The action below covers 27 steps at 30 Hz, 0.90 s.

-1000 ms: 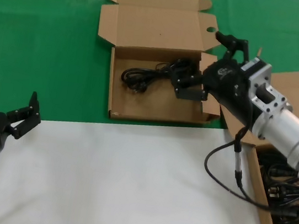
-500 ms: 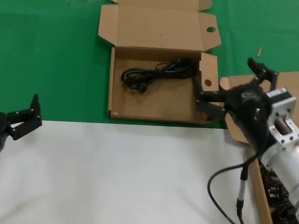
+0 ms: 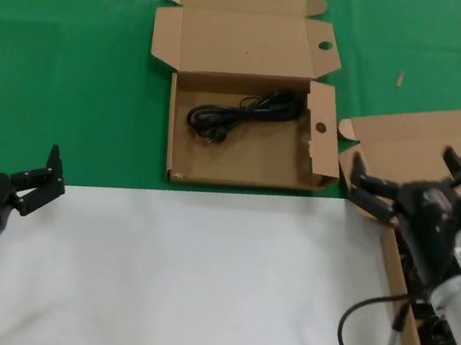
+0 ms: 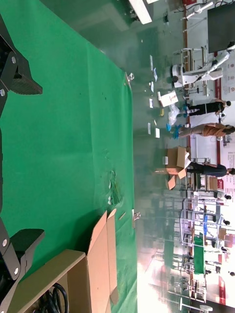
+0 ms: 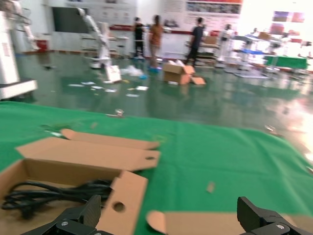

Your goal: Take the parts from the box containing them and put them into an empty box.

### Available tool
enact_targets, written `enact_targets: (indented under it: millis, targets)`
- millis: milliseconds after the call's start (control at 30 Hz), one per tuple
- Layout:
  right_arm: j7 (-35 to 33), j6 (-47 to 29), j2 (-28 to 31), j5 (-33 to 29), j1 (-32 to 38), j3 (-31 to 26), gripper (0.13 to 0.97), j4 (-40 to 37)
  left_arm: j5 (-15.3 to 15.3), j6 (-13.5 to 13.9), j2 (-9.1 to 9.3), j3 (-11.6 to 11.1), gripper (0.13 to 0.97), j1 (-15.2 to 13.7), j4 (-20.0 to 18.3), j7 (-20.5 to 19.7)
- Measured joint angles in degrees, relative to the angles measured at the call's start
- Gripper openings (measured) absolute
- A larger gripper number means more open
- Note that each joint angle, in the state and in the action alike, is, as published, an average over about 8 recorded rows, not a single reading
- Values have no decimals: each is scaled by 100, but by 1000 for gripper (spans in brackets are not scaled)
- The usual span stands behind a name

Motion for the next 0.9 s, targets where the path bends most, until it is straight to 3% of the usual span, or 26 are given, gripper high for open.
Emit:
enact_targets:
  millis: [900]
  targets:
    - [-2, 209, -32, 69, -211, 79, 966, 113, 0, 0, 0, 0, 966, 0, 0, 0]
